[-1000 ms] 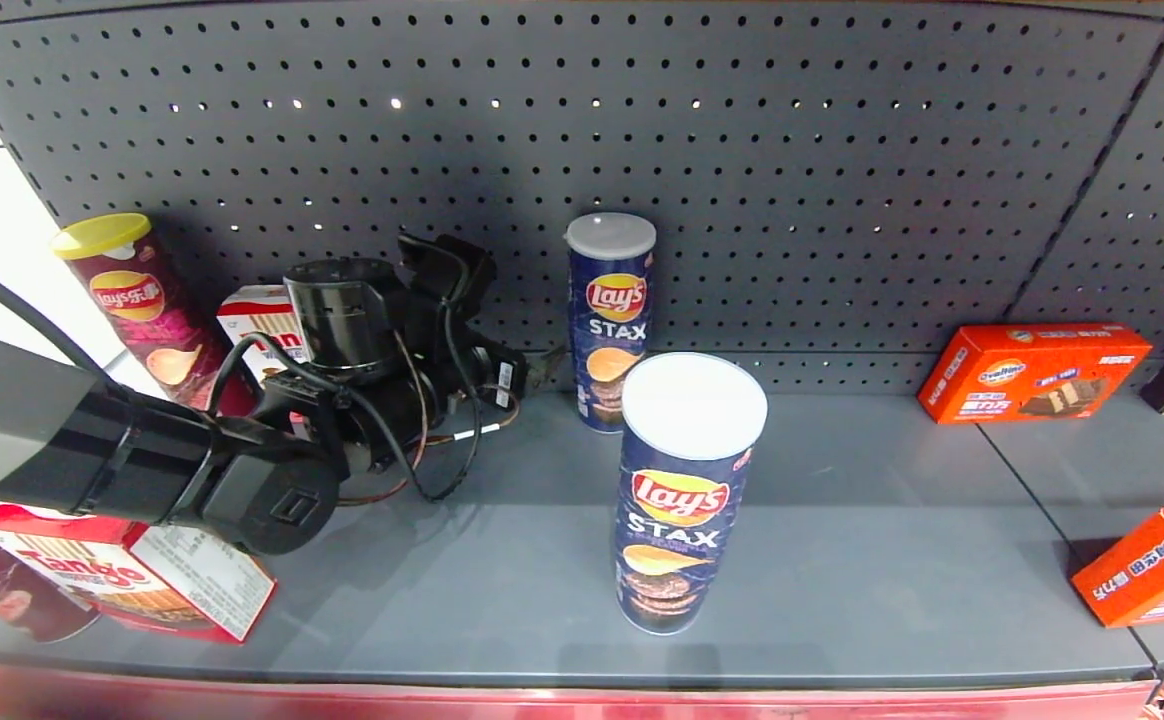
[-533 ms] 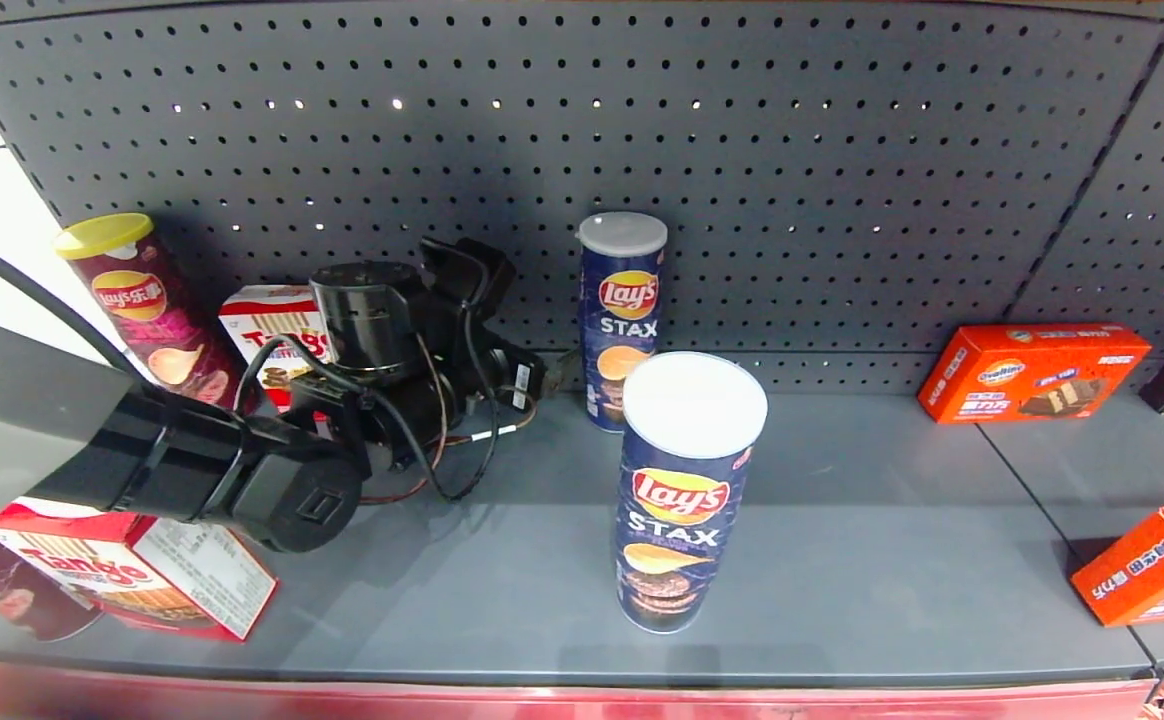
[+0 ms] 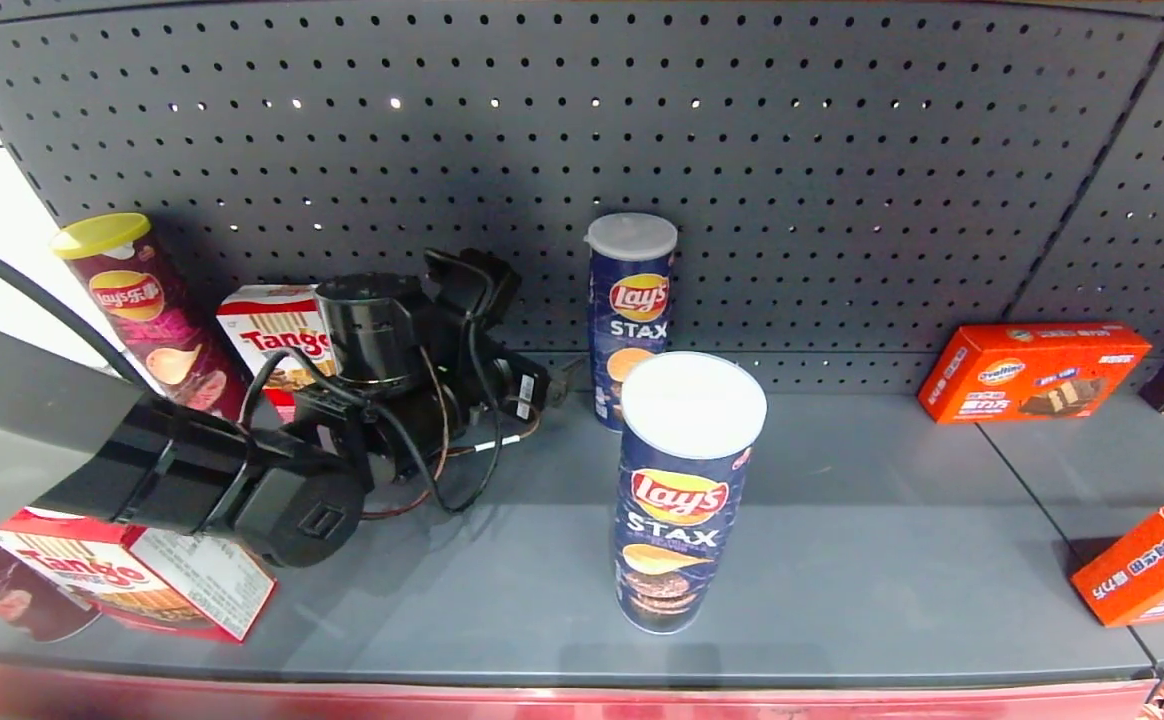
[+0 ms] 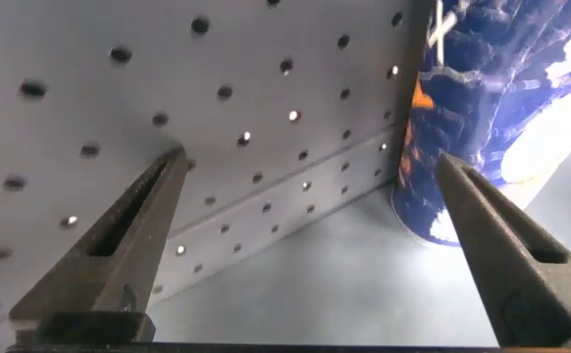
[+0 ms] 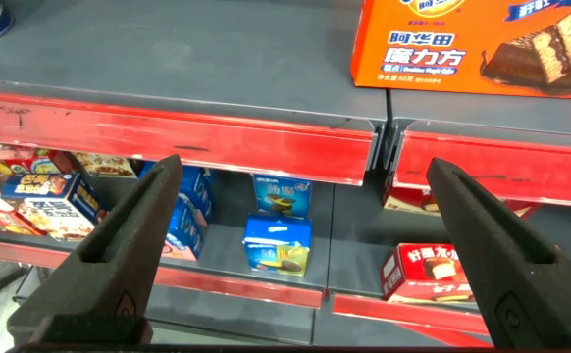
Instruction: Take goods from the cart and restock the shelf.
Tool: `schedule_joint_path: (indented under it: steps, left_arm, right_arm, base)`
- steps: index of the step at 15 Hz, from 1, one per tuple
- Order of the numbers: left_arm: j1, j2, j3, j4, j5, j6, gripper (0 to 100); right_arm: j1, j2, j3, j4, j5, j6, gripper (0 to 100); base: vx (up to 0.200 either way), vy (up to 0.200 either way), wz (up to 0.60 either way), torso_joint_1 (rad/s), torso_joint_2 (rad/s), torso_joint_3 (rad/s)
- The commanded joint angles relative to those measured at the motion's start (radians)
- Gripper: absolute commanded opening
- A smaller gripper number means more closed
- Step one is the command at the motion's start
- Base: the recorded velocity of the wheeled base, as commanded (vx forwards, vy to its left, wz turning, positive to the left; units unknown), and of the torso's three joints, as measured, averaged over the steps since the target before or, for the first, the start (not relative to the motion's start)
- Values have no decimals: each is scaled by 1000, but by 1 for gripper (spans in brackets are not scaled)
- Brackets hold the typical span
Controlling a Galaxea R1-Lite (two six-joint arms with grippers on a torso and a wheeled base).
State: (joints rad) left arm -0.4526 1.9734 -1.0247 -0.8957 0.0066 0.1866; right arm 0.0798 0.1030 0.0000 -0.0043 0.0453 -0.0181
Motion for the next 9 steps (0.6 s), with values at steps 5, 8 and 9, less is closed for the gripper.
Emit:
schedule_joint_path:
  steps: [5,8,9]
  left_arm:
    - [-57,-298,138,6,0,2,100]
    - [-84,-492,242,9,6,2,100]
    - [-86,-582,331,3,6,1,100]
  right_arm:
    - [0,1,0,0,1,0,100]
    - [0,1,0,0,1,0,100]
    - [0,1,0,0,1,0,100]
  base:
    - [0,0,0,0,0,0]
    - [0,0,0,0,0,0]
    - [0,0,0,0,0,0]
